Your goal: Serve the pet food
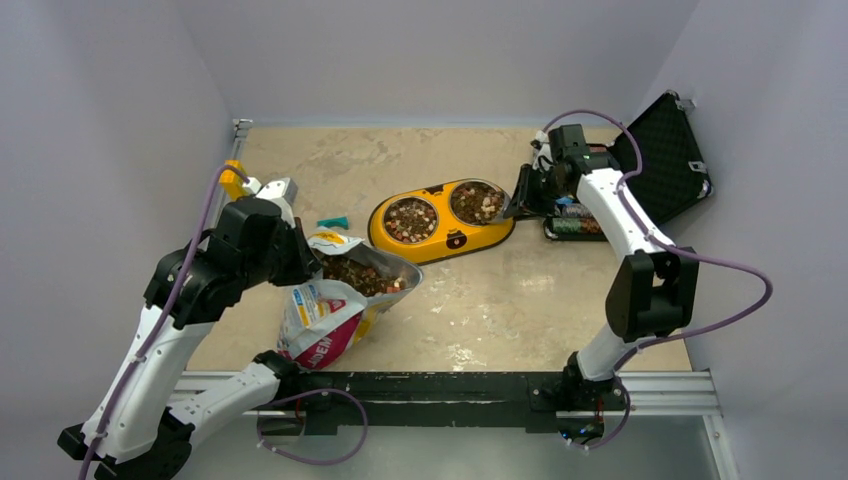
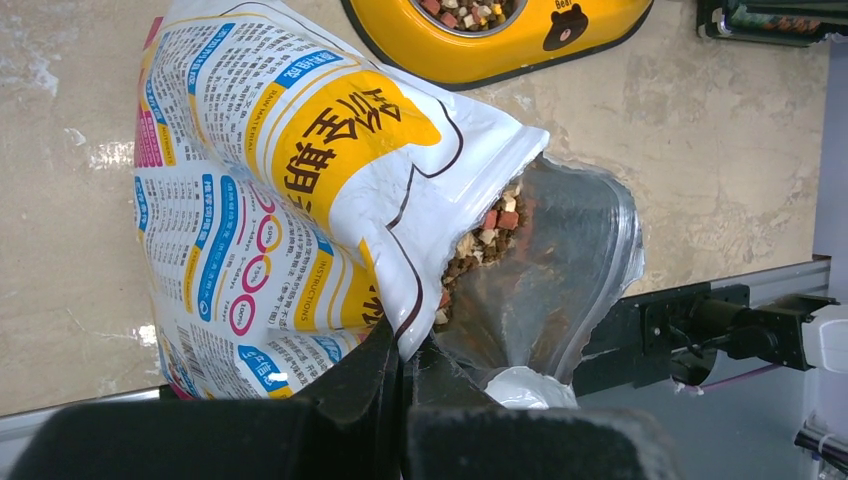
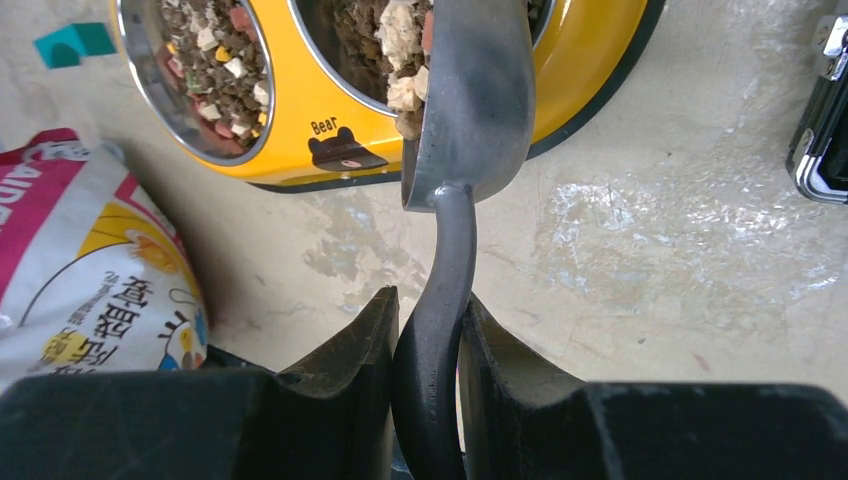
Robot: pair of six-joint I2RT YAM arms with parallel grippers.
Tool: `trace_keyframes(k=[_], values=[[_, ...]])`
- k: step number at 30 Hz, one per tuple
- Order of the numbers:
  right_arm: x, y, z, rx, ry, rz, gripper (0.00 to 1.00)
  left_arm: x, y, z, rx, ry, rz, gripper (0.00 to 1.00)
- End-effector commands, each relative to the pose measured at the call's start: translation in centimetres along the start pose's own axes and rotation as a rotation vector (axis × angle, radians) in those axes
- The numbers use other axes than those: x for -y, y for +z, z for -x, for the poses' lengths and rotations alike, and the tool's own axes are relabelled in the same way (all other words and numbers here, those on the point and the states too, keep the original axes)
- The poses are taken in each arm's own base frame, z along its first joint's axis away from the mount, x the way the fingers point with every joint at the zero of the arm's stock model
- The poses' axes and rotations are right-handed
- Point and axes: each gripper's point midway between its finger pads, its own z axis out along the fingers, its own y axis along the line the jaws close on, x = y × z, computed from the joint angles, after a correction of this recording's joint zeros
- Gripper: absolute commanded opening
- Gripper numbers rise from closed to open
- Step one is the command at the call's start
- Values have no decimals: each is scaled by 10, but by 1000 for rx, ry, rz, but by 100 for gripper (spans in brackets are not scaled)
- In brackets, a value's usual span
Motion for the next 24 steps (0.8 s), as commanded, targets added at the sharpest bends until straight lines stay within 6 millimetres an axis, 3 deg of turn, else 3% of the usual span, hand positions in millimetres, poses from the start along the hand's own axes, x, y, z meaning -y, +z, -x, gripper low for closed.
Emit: trace_keyframes(k=[1, 9, 24], values=[[4, -11, -5, -30, -62, -169, 0, 8, -10, 8, 59, -24, -59, 0], [-19, -13, 4, -31, -144, -270, 0, 7, -10, 4, 54, -27, -61, 0], [-39, -8, 21, -22, -212, -306, 0, 6, -11, 0, 50, -34, -71, 0]])
